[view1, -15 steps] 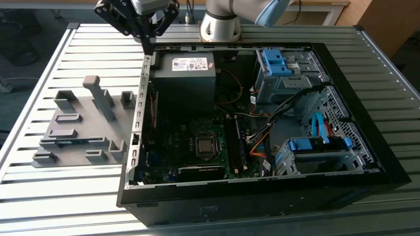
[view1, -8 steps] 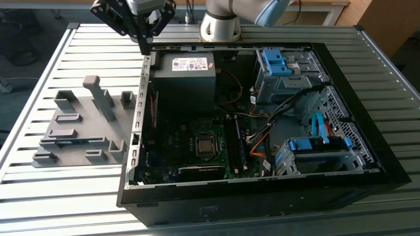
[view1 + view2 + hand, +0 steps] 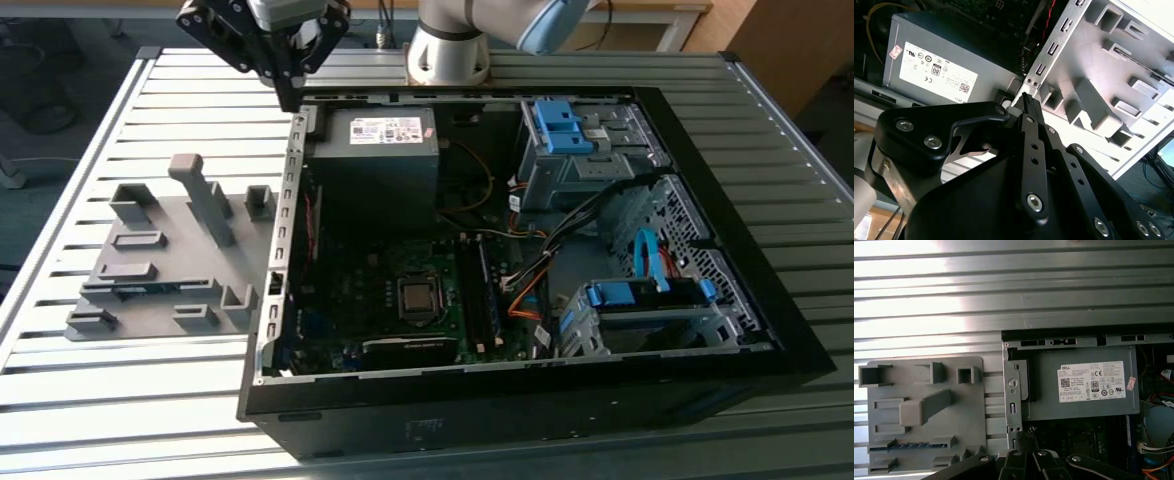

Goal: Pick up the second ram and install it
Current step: 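Reach for the second ram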

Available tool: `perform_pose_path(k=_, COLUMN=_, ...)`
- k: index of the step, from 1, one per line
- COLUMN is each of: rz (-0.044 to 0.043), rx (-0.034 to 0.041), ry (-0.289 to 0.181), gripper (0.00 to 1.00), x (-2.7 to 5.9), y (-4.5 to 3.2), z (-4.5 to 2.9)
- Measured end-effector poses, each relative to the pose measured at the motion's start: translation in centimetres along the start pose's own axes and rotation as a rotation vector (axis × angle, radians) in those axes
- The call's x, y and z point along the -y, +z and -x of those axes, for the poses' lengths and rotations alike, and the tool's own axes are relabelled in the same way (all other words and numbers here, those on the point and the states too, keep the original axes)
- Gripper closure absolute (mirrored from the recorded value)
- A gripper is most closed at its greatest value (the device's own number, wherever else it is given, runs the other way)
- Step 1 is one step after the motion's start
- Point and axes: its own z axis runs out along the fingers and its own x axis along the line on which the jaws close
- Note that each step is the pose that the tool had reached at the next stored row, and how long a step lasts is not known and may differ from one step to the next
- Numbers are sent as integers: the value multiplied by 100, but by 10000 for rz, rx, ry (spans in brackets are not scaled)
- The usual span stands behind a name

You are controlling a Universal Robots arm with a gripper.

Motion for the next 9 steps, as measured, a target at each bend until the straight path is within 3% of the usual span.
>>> perform_pose_path(k=9, rz=1, rx=0, ry=-1, gripper=89, x=3, y=-1, z=-47)
